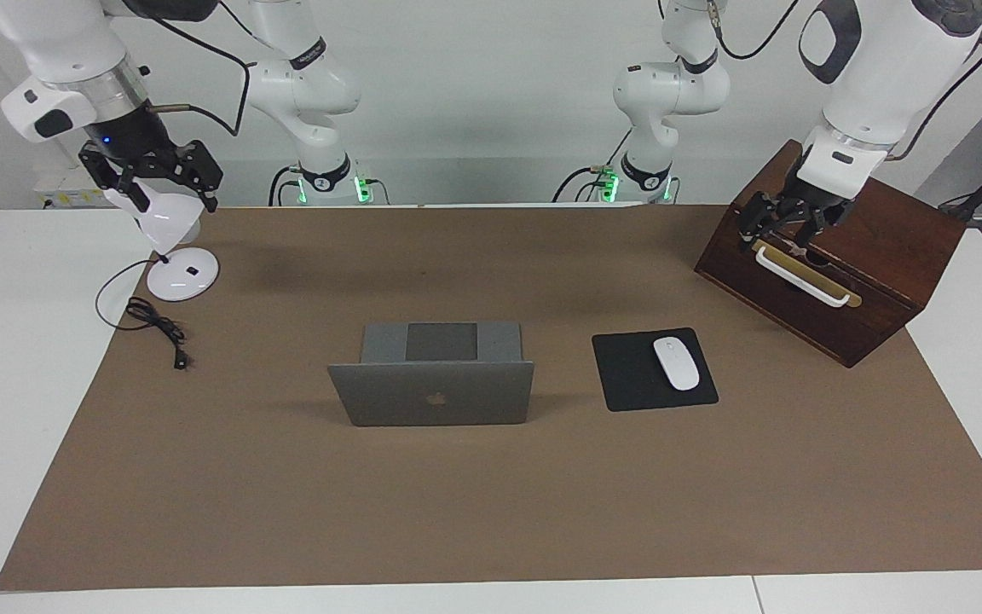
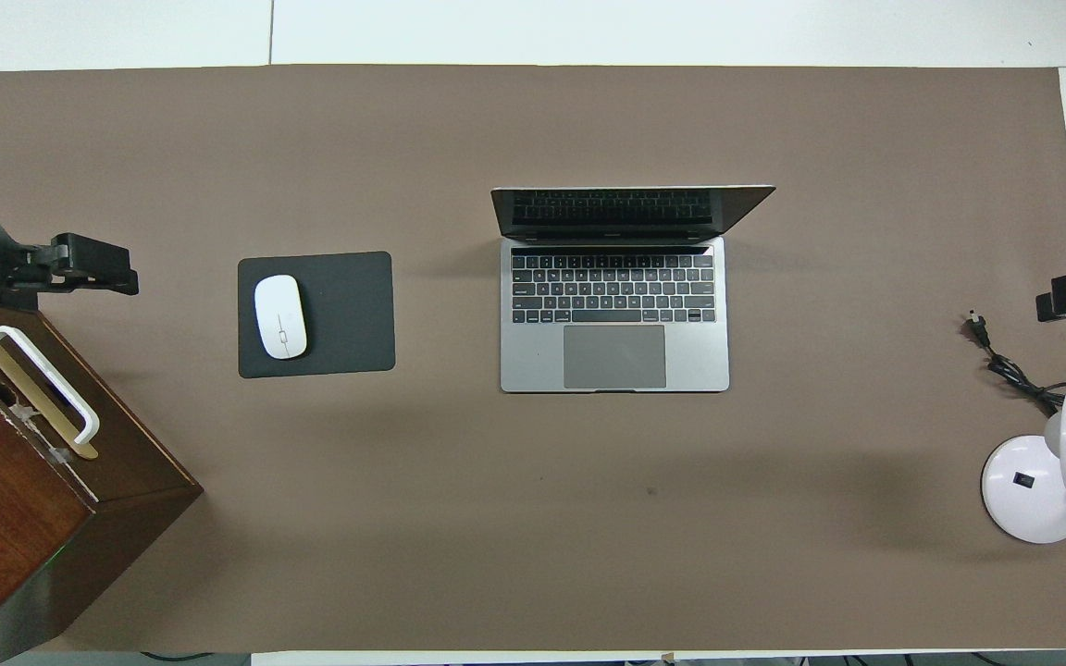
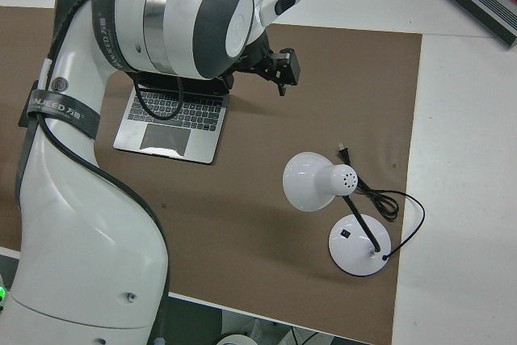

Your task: Close laptop with both arms

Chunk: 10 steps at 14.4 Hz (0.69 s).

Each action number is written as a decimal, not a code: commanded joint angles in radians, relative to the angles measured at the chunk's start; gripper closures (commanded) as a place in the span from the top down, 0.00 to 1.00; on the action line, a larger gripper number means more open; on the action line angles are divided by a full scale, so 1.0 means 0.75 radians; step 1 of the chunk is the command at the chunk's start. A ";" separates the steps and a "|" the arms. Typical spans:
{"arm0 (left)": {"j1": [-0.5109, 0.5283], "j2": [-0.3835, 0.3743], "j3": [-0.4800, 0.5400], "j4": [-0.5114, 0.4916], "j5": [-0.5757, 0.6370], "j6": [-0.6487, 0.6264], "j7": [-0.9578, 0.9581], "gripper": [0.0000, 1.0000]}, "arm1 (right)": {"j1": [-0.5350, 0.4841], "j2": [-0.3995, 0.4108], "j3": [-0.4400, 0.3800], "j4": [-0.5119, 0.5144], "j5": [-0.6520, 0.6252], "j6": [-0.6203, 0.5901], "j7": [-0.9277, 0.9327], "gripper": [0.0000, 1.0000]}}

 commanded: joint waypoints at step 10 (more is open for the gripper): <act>-0.107 -0.145 -0.011 -0.274 0.016 0.202 -0.482 1.00 | -0.029 0.172 -0.019 0.037 -0.006 0.254 -0.002 0.73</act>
